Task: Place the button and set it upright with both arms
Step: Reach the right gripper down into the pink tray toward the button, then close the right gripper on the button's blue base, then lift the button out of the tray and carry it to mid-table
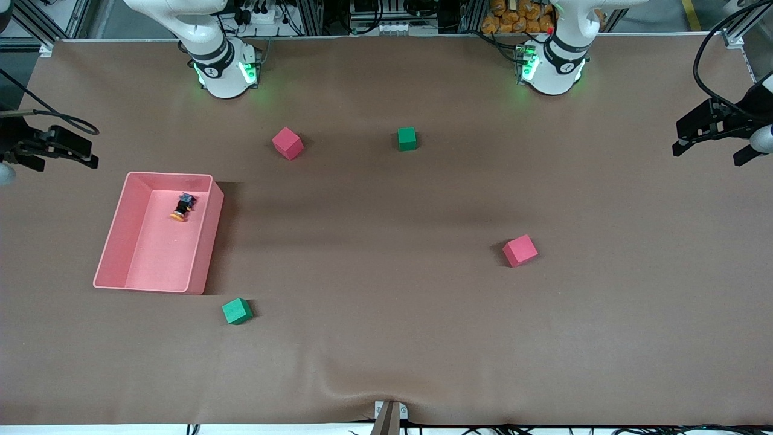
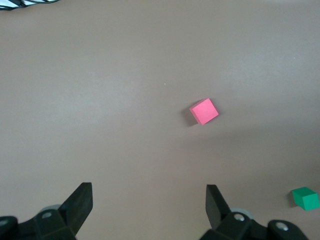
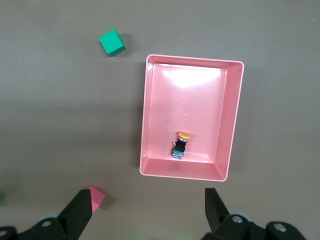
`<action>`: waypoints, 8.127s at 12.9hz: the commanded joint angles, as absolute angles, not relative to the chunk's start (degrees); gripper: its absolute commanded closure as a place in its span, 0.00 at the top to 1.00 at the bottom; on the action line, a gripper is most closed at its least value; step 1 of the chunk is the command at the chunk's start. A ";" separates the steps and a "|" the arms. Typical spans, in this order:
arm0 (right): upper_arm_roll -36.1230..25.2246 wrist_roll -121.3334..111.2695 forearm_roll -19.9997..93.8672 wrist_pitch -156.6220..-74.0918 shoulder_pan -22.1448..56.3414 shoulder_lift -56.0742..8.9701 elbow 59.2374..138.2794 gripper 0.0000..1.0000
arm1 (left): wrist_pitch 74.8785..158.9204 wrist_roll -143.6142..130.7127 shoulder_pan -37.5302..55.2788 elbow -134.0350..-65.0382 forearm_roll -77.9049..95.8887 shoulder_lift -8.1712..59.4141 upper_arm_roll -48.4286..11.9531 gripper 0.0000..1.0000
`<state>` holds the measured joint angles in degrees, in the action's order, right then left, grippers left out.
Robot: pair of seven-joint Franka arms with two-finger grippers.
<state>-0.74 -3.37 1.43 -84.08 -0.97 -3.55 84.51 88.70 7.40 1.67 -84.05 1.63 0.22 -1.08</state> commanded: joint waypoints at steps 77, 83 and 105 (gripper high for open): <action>-1.14 -11.43 0.88 -149.78 -6.59 -10.56 141.78 0.01 | 88.59 8.61 1.06 -84.29 1.67 1.76 -0.88 1.00; -1.05 -11.43 0.88 -116.15 -6.59 -11.85 117.55 0.04 | 88.59 8.52 1.05 -84.20 1.67 1.76 -0.88 1.00; -1.06 43.94 -2.72 -136.58 46.40 -46.75 75.95 0.11 | 88.42 8.88 0.88 -84.37 1.67 2.37 -0.97 1.00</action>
<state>-0.47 42.48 -1.52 -136.84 45.76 -44.67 80.12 88.65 7.47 1.26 -84.69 1.62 2.03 -0.71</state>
